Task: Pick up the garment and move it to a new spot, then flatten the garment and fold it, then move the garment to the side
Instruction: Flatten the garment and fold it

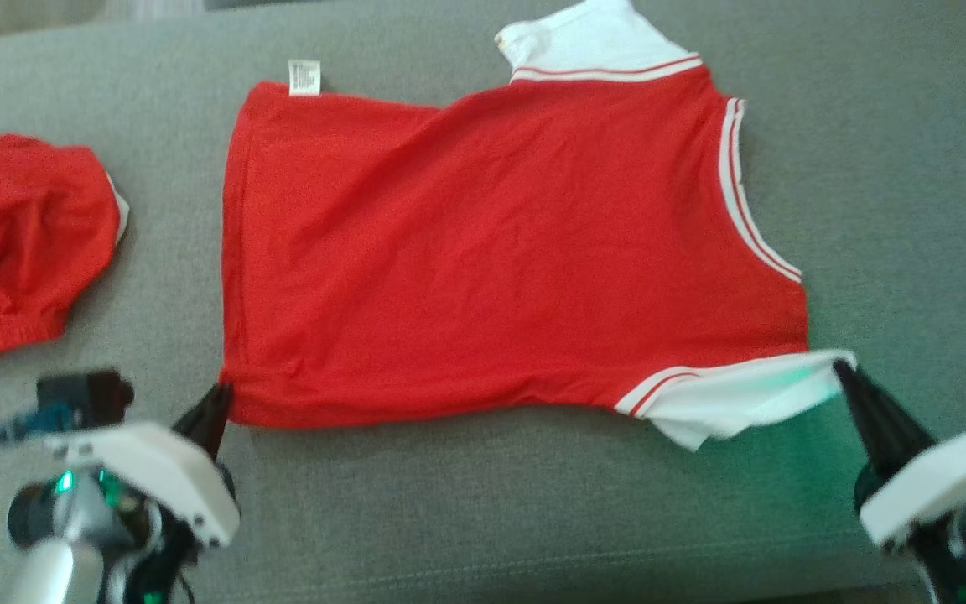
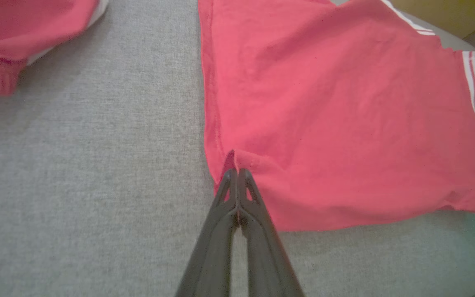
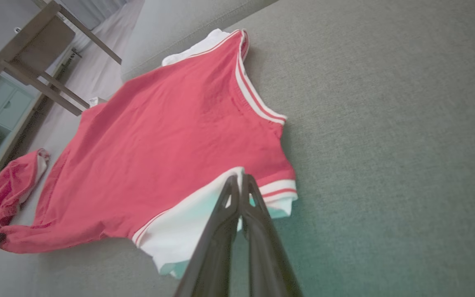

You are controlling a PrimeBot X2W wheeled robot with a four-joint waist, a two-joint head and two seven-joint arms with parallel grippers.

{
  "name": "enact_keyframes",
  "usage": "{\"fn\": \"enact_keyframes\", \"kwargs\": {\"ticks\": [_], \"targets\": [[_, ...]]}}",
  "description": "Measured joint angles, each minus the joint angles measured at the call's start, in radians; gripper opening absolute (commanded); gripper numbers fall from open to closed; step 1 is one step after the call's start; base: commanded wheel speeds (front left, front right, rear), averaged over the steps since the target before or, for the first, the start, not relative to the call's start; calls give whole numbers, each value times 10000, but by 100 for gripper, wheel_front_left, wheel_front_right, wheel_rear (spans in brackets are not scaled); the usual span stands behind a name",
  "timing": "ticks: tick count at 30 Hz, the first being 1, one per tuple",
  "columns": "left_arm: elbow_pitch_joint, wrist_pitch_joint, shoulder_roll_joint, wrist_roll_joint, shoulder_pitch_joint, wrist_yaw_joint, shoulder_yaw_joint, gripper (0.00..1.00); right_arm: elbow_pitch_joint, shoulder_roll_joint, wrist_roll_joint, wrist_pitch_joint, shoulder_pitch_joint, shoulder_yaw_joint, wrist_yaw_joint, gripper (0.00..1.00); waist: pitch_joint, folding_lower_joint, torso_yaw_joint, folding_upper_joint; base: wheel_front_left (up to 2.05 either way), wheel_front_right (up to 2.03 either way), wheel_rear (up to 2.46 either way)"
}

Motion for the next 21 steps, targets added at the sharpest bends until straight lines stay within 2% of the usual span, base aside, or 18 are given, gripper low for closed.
{"fn": "enact_keyframes", "kwargs": {"ticks": [3, 12, 16, 21], "targets": [[282, 460, 61, -198, -554, -105, -42, 0, 397, -180, 0, 77, -549, 17, 0, 0, 207, 0, 52, 0, 0, 0, 0], [1655, 1592, 150, -717, -2865, -447, -140, 0, 2397, -920, 148, -75, -3670, 589, 0, 0, 1109, 0, 180, 0, 0, 0, 0], [2251, 1590, 157, -717, -3651, -568, -146, 0, 3405, -1143, 341, -489, -4649, 989, 0, 0, 1424, 0, 220, 0, 0, 0, 0], [2734, 997, 142, -711, -4336, -740, -130, 0, 4328, -1469, 656, -1469, -5545, 1469, 0, 0, 1713, 0, 279, 0, 0, 0, 0]]}}
